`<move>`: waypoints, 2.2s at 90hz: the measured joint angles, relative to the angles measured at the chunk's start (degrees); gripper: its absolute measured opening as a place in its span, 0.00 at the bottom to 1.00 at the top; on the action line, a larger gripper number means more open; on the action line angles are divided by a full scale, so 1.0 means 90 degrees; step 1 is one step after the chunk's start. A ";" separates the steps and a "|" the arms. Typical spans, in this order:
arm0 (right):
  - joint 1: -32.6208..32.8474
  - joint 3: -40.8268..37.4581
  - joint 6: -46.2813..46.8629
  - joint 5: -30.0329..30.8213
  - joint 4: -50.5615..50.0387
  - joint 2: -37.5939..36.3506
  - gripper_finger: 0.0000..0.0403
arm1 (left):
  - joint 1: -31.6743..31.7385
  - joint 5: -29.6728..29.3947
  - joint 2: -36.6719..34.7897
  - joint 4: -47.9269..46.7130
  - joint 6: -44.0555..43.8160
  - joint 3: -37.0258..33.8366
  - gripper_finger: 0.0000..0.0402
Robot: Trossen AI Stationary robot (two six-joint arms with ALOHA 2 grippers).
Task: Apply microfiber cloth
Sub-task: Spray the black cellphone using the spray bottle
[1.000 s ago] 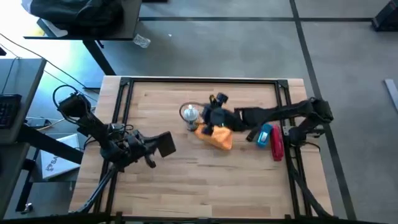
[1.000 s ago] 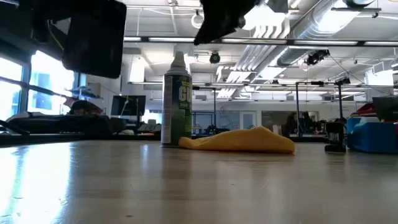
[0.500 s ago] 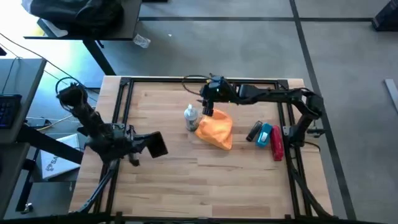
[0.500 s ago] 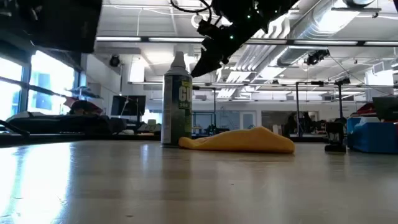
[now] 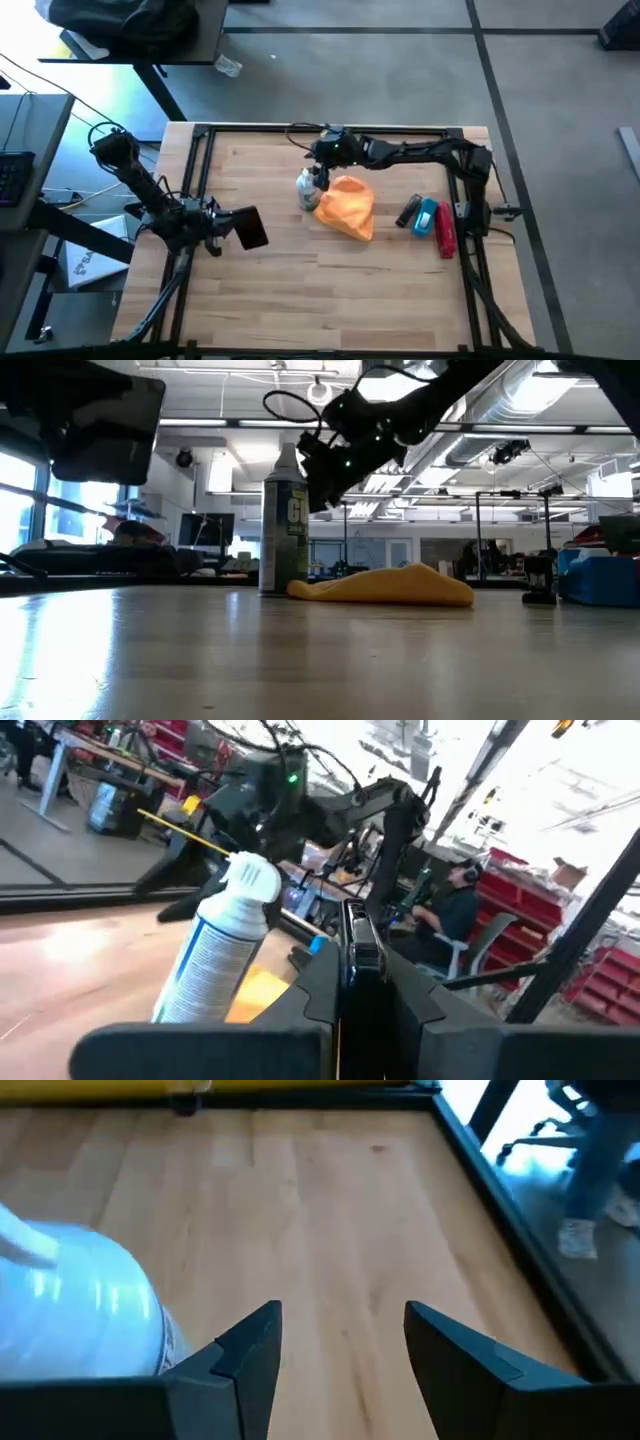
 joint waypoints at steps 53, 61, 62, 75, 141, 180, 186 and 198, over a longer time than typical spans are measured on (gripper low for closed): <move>0.1114 -0.0002 0.0177 -0.0013 -0.0051 0.0168 0.45 | 0.0414 -0.0086 0.0000 -0.0227 -0.0076 0.0000 0.04; 0.1307 0.0000 0.0192 0.0020 -0.0099 0.0168 0.45 | 0.0460 -0.0084 0.0000 -0.0367 -0.0134 0.0000 0.04; 0.1337 0.0000 0.0192 0.0019 -0.0104 0.0168 0.45 | 0.0466 -0.0083 0.0000 -0.0378 -0.0136 0.0000 0.04; 0.1725 -0.0002 0.0233 -0.0009 -0.0126 0.0168 0.45 | 0.0625 -0.0066 0.0000 -0.0452 -0.0186 0.0000 0.04; 0.2833 0.0000 0.0286 0.1768 -0.1210 -0.0905 0.45 | 0.1644 0.1155 0.0002 -0.2654 -0.1565 0.0508 0.04; 0.3621 0.0000 0.0887 0.1876 -0.1658 -0.1519 0.45 | 0.1800 0.1262 0.0780 -0.4034 -0.1424 0.1734 0.04; 0.3721 0.0000 0.0745 0.1876 -0.1379 -0.1510 0.45 | 0.1824 0.1267 0.0931 -0.4027 -0.1386 0.1849 0.04; 0.3778 0.0000 0.0461 0.2043 -0.0811 -0.1505 0.45 | 0.1892 0.1283 0.1214 -0.4027 -0.1369 0.2045 0.04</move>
